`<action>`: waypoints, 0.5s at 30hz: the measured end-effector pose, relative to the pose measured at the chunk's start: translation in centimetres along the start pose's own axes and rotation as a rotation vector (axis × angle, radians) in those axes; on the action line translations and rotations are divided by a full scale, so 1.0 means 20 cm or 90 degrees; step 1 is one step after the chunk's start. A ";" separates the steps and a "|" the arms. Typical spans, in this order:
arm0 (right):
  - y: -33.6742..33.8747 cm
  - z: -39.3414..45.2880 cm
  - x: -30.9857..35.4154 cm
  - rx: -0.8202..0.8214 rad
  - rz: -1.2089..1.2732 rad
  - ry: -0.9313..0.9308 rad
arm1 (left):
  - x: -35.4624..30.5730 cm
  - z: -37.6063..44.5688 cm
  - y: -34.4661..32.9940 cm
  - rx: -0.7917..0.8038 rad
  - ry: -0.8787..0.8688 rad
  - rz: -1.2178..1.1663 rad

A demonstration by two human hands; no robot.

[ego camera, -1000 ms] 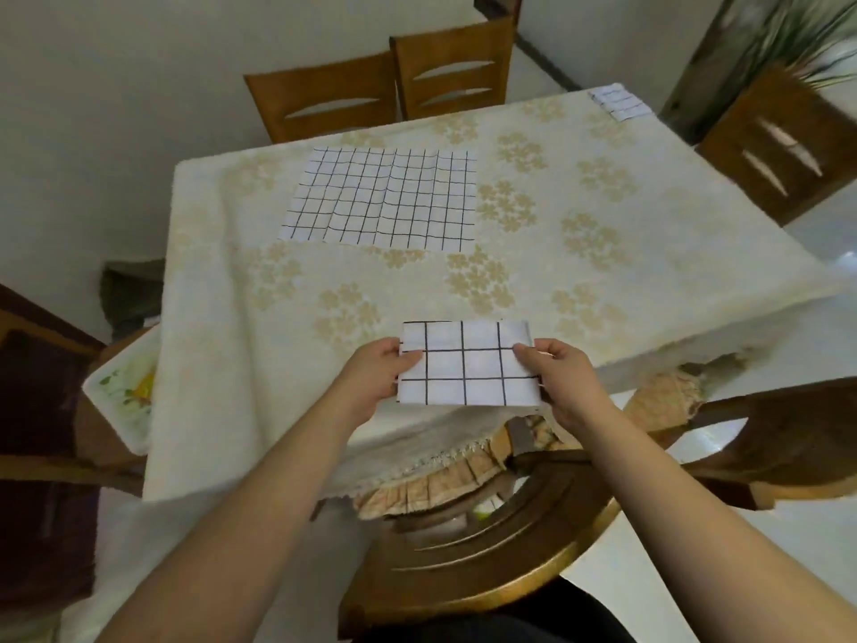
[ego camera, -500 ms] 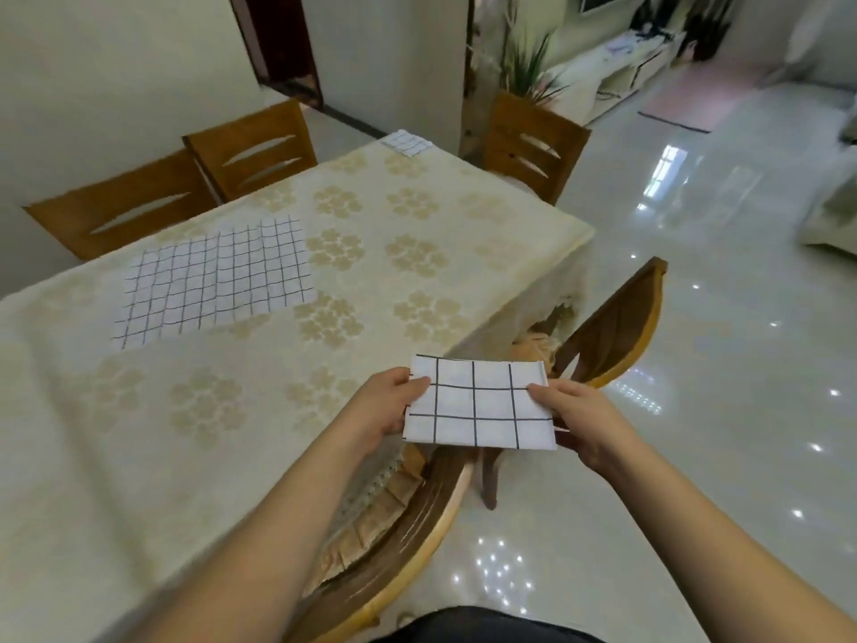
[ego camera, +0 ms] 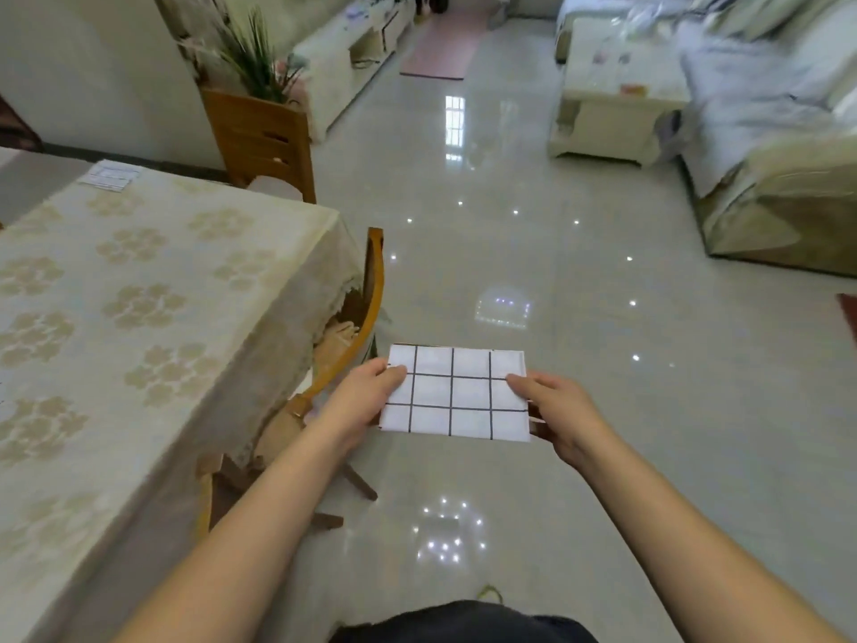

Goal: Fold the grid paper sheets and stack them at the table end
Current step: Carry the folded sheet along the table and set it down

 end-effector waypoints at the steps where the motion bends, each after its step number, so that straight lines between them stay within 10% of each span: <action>1: 0.07 0.02 0.01 -0.007 0.004 0.000 | -0.01 0.01 -0.07 0.006 0.013 -0.004; 15: 0.15 0.43 0.21 -0.059 0.043 0.010 | -0.24 0.34 -0.35 0.069 0.030 -0.037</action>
Point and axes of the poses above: each hand's wrist, its own z-axis towards the middle knuckle, its own y-axis out of the back of the hand, x = y × z, the point moved 2 cm from there along z, towards the middle knuckle, and after that the axes turned 11 degrees about -x, right-handed, at the moved point
